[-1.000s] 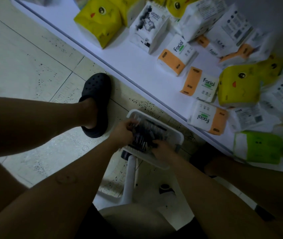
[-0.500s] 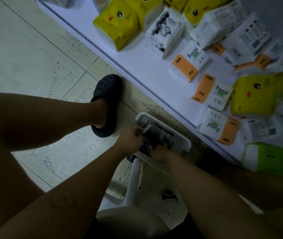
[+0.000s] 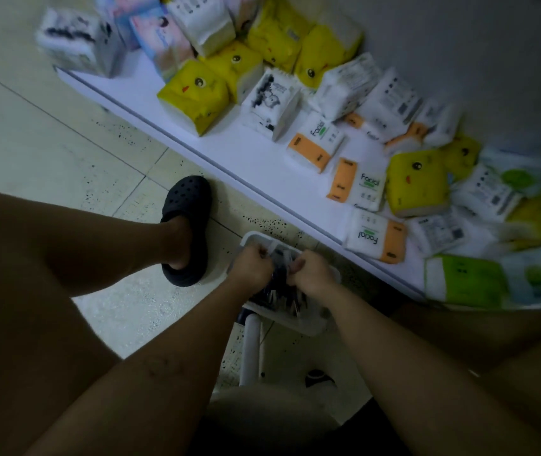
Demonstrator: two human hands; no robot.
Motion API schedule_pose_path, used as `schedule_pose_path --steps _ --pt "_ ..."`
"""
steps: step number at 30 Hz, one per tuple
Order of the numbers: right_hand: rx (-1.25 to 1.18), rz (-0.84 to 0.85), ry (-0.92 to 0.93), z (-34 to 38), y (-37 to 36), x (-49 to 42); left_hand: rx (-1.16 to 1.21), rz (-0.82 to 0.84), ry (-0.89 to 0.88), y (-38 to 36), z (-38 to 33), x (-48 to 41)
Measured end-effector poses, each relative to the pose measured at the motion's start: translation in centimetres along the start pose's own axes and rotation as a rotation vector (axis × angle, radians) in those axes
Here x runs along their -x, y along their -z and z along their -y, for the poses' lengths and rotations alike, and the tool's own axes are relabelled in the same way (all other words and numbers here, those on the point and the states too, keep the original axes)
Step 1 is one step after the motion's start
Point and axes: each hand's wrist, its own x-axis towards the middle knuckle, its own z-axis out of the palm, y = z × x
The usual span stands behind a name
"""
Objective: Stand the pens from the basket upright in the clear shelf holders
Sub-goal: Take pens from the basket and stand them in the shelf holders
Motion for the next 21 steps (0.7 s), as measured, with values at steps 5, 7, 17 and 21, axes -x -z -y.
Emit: schedule_pose_path --steps 5,7,17,21 --pt "-0.178 -0.137 0.183 1.3 1.4 3.4 0.088 -0.035 -0.153 0.6 -2.9 2.2" --pt "-0.193 -0.167 0.283 2.1 2.0 4.9 0.084 -0.076 -0.238 1.1 -4.2 3.2" --pt "-0.362 -0.527 0.679 8.7 10.5 15.3 0.193 -0.120 -0.586 6.7 -13.6 9.9" --pt "-0.369 -0.637 0.811 10.0 14.4 20.5 0.244 -0.031 -0.810 8.2 -17.7 13.9"
